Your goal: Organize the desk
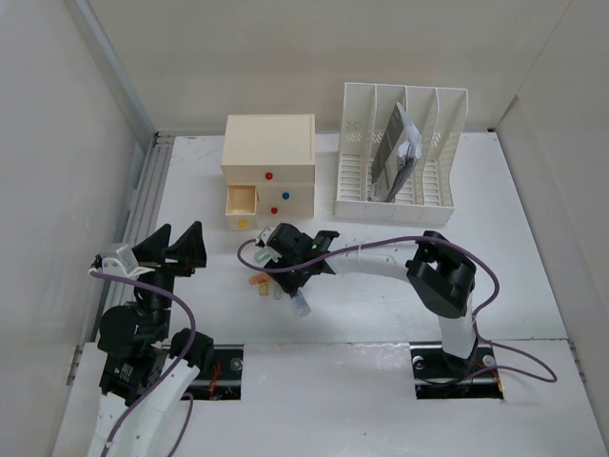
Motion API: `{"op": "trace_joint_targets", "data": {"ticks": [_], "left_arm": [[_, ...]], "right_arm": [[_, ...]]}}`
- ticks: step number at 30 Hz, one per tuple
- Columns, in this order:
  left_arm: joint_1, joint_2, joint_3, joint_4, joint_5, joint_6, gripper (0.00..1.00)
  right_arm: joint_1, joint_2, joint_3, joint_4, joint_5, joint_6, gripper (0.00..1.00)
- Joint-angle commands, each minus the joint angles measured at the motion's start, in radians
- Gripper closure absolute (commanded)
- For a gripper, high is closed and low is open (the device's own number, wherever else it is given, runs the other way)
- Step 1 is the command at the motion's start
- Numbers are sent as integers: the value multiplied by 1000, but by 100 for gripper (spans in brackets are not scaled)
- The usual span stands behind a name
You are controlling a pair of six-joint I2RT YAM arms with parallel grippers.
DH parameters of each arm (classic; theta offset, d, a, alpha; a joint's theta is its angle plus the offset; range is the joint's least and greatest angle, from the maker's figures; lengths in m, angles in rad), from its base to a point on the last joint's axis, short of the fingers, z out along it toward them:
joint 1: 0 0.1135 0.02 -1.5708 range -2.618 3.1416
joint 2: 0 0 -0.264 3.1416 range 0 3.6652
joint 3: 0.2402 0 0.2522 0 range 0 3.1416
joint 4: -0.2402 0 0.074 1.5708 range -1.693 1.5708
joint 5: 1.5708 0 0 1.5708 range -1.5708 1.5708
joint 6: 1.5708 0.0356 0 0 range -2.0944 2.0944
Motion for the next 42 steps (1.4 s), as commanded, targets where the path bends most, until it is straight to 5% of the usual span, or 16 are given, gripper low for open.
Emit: {"op": "trace_joint_targets", "data": {"ticks": [1, 9, 12, 13, 16, 25, 34, 42], "left_arm": [[3, -16, -3, 36, -10, 13, 28], [3, -25, -3, 36, -10, 13, 28], [3, -25, -3, 36, -19, 13, 28], [3, -25, -3, 36, -19, 13, 28], [3, -25, -3, 36, -19, 13, 28], [3, -25, -3, 36, -19, 13, 28], [3, -25, -3, 36, -19, 13, 28], [3, -25, -3, 36, -28, 13, 28]], "right_arm": [[4, 28, 9, 27, 29, 17, 43], [4, 70, 21, 17, 20, 17, 49], [4, 70, 31, 8, 20, 17, 65], [4, 70, 31, 8, 20, 17, 79], [4, 70, 81, -21, 20, -23, 100], [-10, 18, 311, -128, -34, -319, 100], [-137, 4, 572, -185, -400, -529, 100], [-180, 94, 822, -220, -559, -642, 100]]}}
